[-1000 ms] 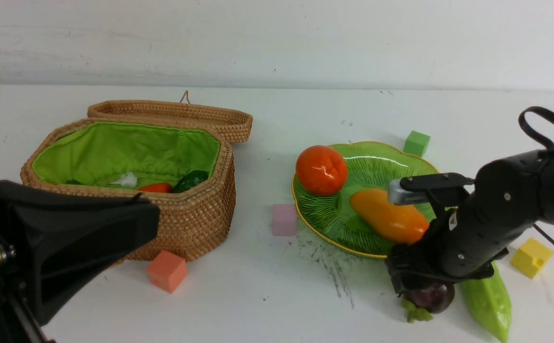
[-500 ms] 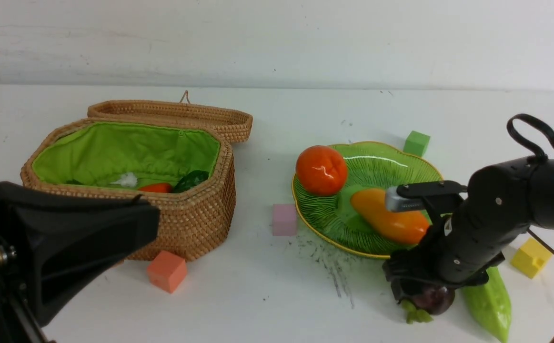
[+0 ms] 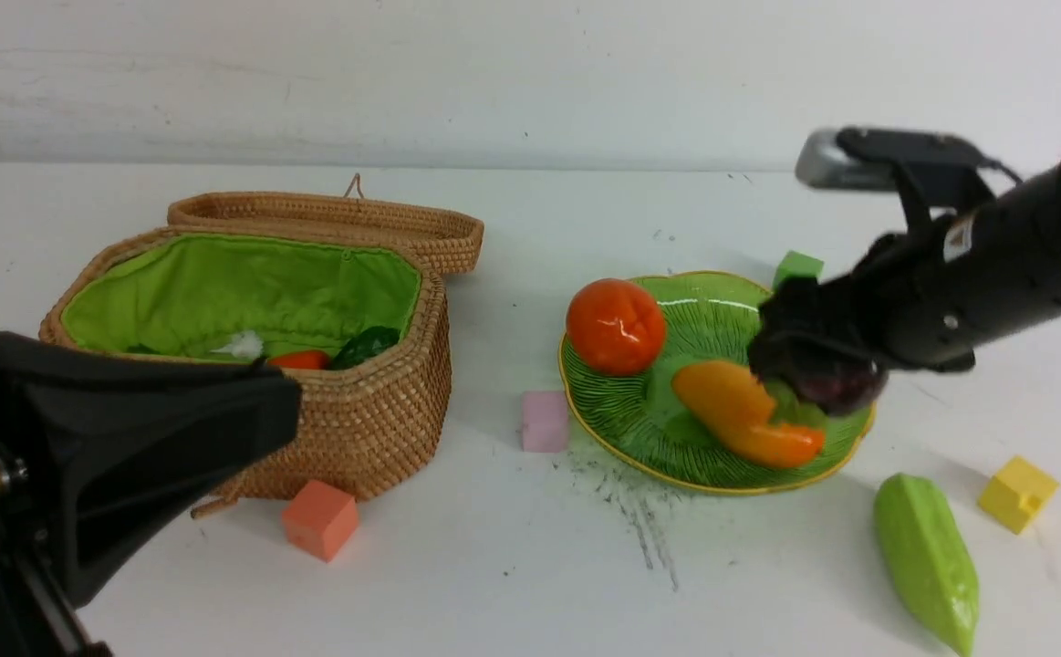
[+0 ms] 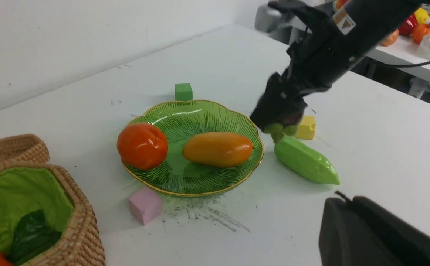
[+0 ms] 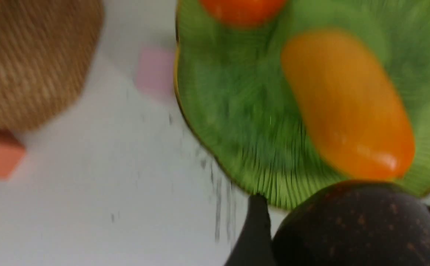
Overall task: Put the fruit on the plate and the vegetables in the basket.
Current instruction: Use the right arm to grab a mangosteen and put it into the right plate, then take a chayote with your right arm and place it on the basket on the left.
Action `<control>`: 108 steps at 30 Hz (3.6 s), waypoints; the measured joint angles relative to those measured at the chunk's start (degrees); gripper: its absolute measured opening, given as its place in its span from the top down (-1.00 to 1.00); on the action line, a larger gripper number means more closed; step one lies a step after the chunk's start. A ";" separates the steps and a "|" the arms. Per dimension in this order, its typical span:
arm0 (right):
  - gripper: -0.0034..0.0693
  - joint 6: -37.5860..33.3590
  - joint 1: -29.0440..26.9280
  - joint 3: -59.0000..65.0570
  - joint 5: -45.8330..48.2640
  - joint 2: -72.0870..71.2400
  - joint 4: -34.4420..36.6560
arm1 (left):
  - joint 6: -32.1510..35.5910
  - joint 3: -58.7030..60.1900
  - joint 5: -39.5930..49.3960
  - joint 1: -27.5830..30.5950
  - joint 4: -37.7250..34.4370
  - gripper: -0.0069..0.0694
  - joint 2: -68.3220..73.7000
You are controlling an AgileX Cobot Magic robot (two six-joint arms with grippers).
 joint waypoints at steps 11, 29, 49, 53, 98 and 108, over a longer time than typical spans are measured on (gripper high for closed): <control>-0.65 -0.80 -2.58 -5.08 -19.30 16.30 -3.83 | 0.00 0.00 -1.65 0.00 1.26 0.81 0.00; -0.56 -1.02 -2.58 -6.40 -9.86 10.79 -4.52 | -0.06 0.00 -1.60 0.00 1.21 0.79 0.00; 0.95 3.65 -2.58 11.30 22.92 -12.75 -11.73 | -0.06 0.00 -1.00 0.00 0.62 0.77 0.00; 0.89 4.22 -3.58 12.50 22.20 -10.45 -11.53 | -0.06 0.00 -0.91 0.00 0.62 0.77 0.00; -0.35 -1.27 -11.93 11.86 0.57 16.43 -4.44 | -0.06 0.00 3.94 0.00 0.38 0.76 0.00; -0.35 -0.86 -9.91 6.90 17.71 1.92 -4.44 | -0.06 0.00 4.72 0.00 0.38 0.76 0.00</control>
